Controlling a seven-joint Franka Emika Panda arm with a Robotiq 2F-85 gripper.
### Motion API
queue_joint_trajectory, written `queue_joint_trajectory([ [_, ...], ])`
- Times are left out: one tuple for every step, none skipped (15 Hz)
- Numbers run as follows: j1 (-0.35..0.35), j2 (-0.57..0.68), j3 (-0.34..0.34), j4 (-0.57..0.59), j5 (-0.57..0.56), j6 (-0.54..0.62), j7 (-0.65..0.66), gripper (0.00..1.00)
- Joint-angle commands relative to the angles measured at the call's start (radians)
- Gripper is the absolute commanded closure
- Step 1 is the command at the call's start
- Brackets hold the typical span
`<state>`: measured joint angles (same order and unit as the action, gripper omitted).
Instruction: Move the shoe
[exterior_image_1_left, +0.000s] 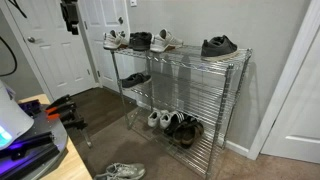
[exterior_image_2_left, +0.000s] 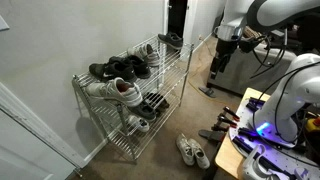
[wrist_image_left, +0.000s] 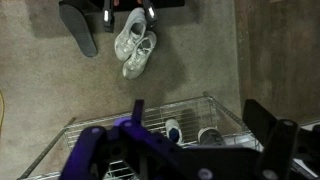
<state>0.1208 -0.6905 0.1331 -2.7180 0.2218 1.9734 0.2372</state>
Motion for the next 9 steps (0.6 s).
queue_joint_trajectory([
  [-0.006, 0.000, 0.005, 0.002, 0.003, -0.003, -0.003, 0.00],
  [-0.006, 0.000, 0.005, 0.002, 0.003, -0.003, -0.003, 0.00],
  [-0.006, 0.000, 0.005, 0.002, 0.003, -0.003, -0.003, 0.00],
  [-0.006, 0.000, 0.005, 0.002, 0.003, -0.003, -0.003, 0.00],
  [-0.006, 0.000, 0.005, 0.002, 0.003, -0.003, -0.003, 0.00],
  [-0.006, 0.000, 0.005, 0.002, 0.003, -0.003, -0.003, 0.00],
  [-0.006, 0.000, 0.005, 0.002, 0.003, -0.003, -0.003, 0.00],
  [-0.006, 0.000, 0.005, 0.002, 0.003, -0.003, -0.003, 0.00],
  [-0.009, 0.015, 0.018, 0.015, -0.012, 0.001, 0.004, 0.00],
])
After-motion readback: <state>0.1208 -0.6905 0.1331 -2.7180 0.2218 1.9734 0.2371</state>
